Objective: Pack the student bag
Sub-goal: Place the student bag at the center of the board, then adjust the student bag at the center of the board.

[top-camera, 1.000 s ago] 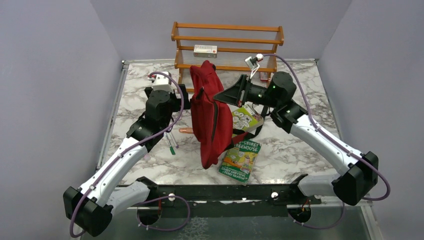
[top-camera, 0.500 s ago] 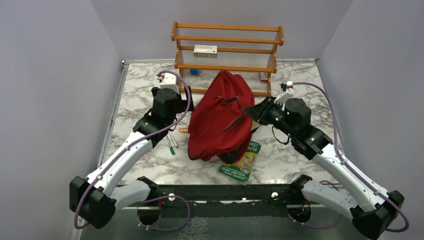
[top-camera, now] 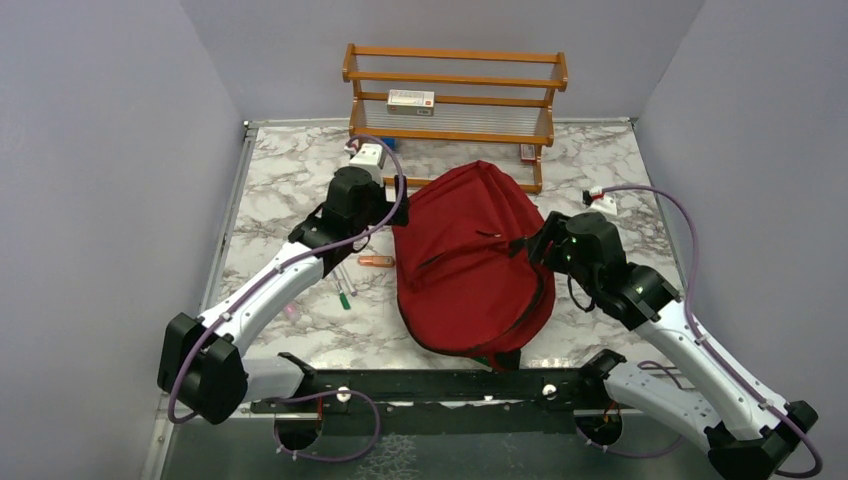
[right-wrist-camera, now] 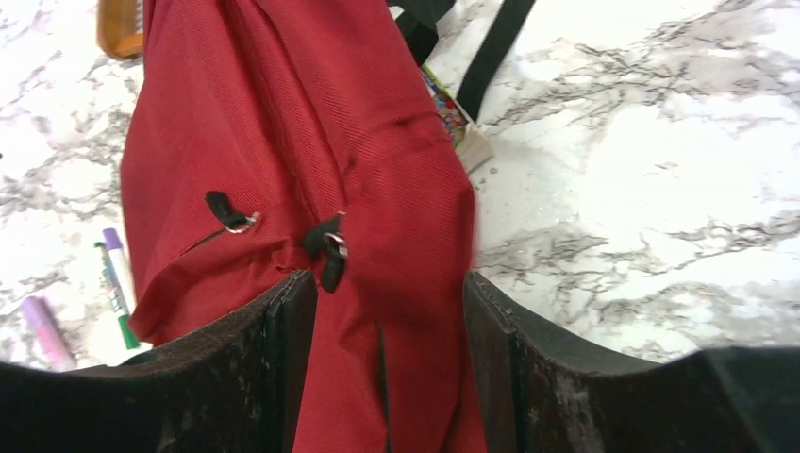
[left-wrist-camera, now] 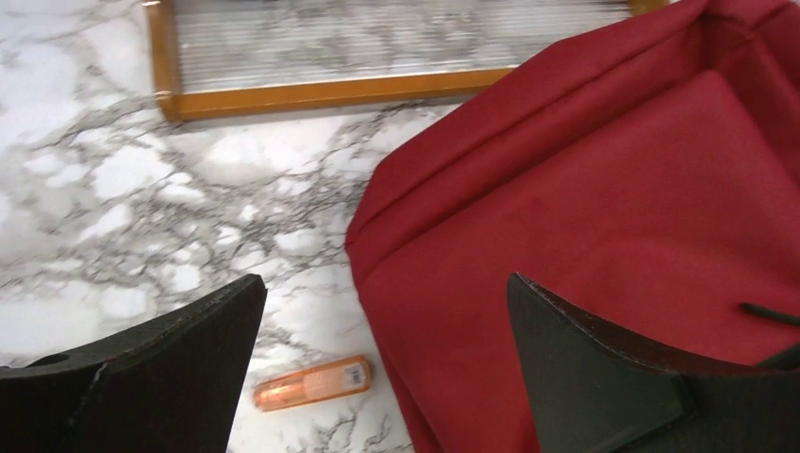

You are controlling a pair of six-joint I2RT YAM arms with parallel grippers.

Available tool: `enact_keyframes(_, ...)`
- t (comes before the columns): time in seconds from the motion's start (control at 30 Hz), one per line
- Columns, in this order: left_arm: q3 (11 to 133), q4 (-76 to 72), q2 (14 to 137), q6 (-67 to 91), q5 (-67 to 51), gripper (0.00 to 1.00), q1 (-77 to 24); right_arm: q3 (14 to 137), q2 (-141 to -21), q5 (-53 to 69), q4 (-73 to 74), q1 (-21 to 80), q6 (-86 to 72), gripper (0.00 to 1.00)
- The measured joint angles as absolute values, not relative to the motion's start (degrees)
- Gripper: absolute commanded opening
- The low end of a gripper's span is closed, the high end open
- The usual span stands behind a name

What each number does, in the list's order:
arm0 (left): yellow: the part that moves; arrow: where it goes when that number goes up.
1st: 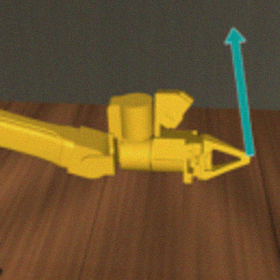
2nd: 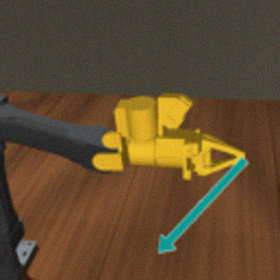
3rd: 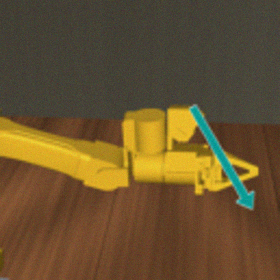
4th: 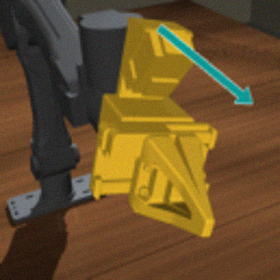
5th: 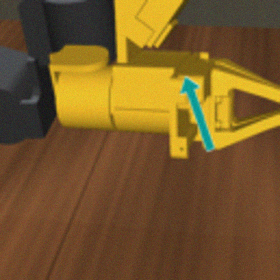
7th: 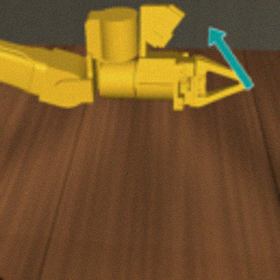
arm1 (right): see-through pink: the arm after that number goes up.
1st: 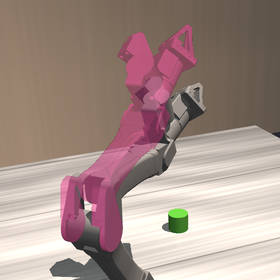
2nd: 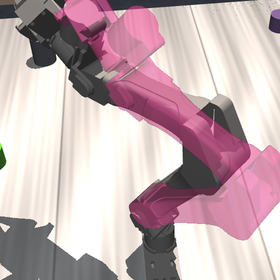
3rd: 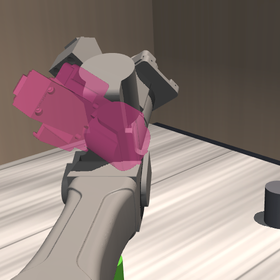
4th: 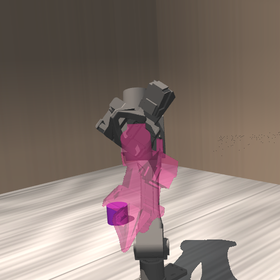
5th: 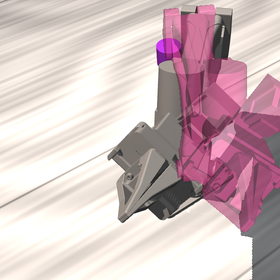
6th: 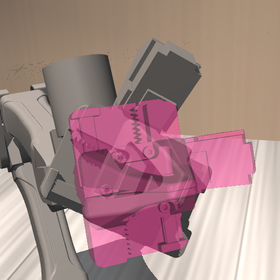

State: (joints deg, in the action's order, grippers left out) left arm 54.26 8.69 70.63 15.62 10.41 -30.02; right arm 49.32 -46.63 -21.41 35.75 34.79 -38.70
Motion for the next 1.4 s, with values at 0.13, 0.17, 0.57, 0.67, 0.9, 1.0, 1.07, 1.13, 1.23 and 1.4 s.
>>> enact_keyframes(0.13,57.39,7.62,73.73,15.11,4.10,0.99,-30.09,49.78,-47.33,-23.53,36.80,34.79,-37.01,0.66)
enact_keyframes(0.17,57.89,7.40,74.22,15.07,3.01,0.99,-30.11,50.09,-47.83,-23.77,37.04,34.79,-36.34,0.66)
enact_keyframes(0.57,61.63,5.63,81.80,15.70,-6.55,0.96,-32.38,52.84,-57.10,-22.79,36.45,29.19,-29.74,0.76)
enact_keyframes(0.67,61.63,6.22,82.41,16.91,-5.69,0.99,-32.38,53.10,-61.10,-17.30,33.34,19.73,-27.00,0.77)
enact_keyframes(0.9,59.72,6.59,82.46,23.59,-3.73,0.99,-32.38,53.04,-67.83,-4.91,25.43,5.93,-23.49,0.82)
enact_keyframes(1.0,58.08,6.90,82.63,26.50,-3.75,0.99,-32.42,51.94,-71.48,1.19,21.32,2.79,-22.83,0.83)
enact_keyframes(1.07,57.19,6.96,82.74,28.25,-3.75,0.99,-32.69,50.98,-73.93,4.89,19.42,1.32,-22.28,0.84)
enact_keyframes(1.13,56.25,6.94,82.74,29.50,-3.75,0.99,-33.06,50.61,-76.71,8.25,18.13,-0.03,-21.61,0.84)
enact_keyframes(1.23,54.46,7.01,82.74,31.22,-3.75,0.99,-33.61,50.54,-80.60,12.36,16.12,-1.48,-20.47,0.84)
enact_keyframes(1.4,52.31,6.24,82.91,33.39,-3.79,0.99,-35.16,50.48,-85.17,17.87,13.15,-3.03,-19.44,0.85)
